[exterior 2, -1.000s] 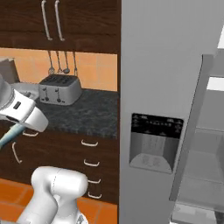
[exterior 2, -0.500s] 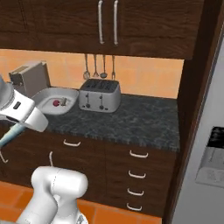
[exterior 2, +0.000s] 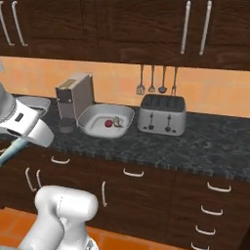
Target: Place one tomato and one fish in each tupperware on the nearby counter, to pack two identical lunches.
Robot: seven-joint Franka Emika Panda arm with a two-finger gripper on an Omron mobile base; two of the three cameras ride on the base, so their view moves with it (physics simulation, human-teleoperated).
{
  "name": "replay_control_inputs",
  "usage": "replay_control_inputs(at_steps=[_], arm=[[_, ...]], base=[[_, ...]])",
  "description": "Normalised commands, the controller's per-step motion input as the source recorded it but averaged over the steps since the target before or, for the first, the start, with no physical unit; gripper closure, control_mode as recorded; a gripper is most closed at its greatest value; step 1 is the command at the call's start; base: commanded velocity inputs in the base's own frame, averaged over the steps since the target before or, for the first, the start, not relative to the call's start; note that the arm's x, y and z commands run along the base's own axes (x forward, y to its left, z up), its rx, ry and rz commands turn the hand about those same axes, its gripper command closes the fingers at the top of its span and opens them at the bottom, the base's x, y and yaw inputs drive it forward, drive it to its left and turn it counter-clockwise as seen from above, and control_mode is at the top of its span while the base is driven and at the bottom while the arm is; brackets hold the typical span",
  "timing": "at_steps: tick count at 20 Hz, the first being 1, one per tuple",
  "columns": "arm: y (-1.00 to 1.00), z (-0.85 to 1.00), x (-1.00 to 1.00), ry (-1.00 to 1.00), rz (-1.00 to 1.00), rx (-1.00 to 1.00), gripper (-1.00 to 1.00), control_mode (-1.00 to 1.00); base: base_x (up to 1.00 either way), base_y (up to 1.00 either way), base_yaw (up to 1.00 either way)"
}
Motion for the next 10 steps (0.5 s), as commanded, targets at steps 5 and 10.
replay_control_inputs(at_steps=[5,10], arm=[[0.00,0.00,0.00,0.00,0.00,0.00,1.00,1.00],[0.00,0.00,0.00,0.00,0.00,0.00,1.00,1.00]], base=[[0.32,1.00,0.00],[0.36,1.00,0.00]])
